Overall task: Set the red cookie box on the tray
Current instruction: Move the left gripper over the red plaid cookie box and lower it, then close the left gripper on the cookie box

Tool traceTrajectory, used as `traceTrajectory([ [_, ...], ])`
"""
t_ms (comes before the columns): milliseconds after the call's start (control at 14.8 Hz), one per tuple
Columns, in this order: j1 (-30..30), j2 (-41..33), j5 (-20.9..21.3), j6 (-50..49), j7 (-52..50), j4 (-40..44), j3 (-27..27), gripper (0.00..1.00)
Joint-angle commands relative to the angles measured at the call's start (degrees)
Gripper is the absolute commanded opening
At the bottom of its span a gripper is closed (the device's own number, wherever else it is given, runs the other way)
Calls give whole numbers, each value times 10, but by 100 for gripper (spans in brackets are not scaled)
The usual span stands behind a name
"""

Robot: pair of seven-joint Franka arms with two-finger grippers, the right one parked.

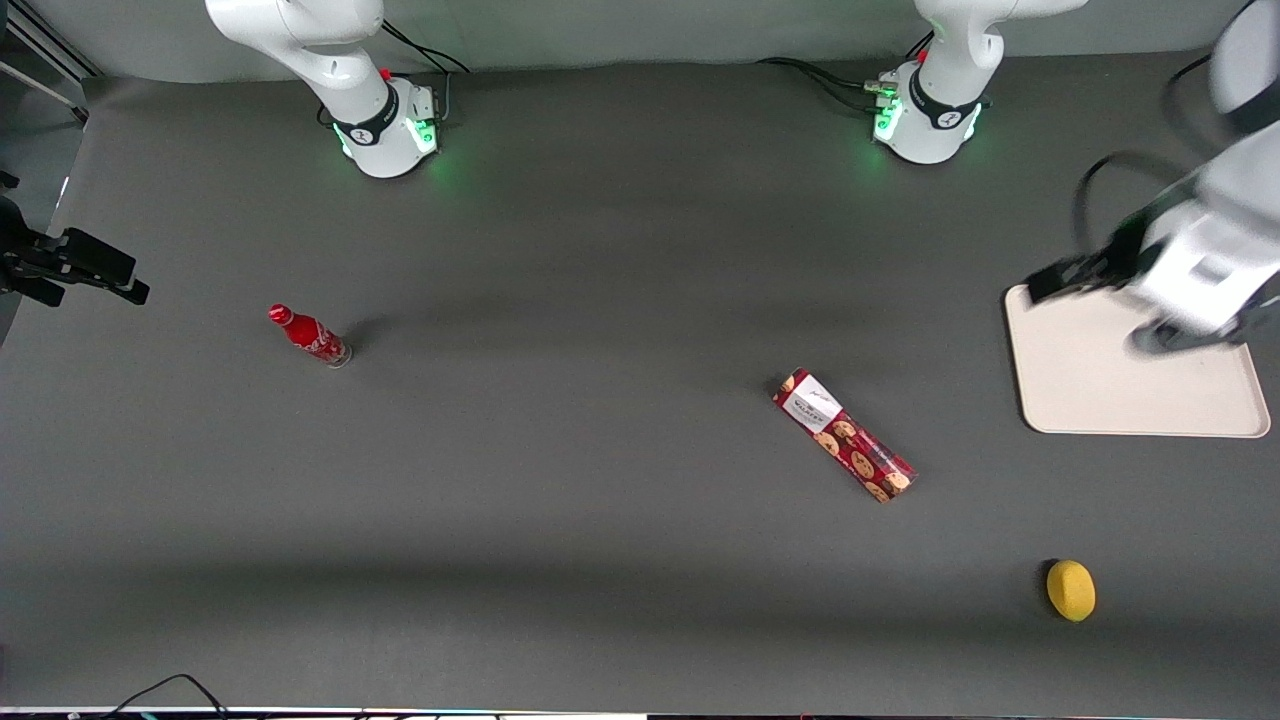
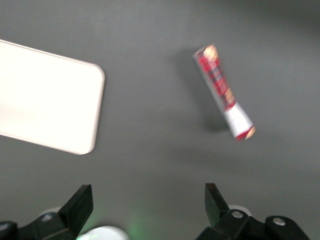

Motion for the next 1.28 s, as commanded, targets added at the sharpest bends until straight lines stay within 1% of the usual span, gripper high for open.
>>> traceTrajectory([
  [0,-6,114,-8,82,-152,40,-33,100],
  [338,-12,256,-8,233,-238,26,-43,100],
  [473,-18,308,-4,282,-245,25,-43,100],
  [608,-23,338,10,339,-245,11,-43,100],
  [676,-25,342,14,370,-246,-5,-43,100],
  [743,-26,341,15,393,-248,-23,-43,95],
  [811,-29,341,15,395,-251,-33,-43,20],
  [878,-28,341,25,390,-249,-34,-43,0],
  [1216,-28,332,28,377,-251,-32,-43,0],
])
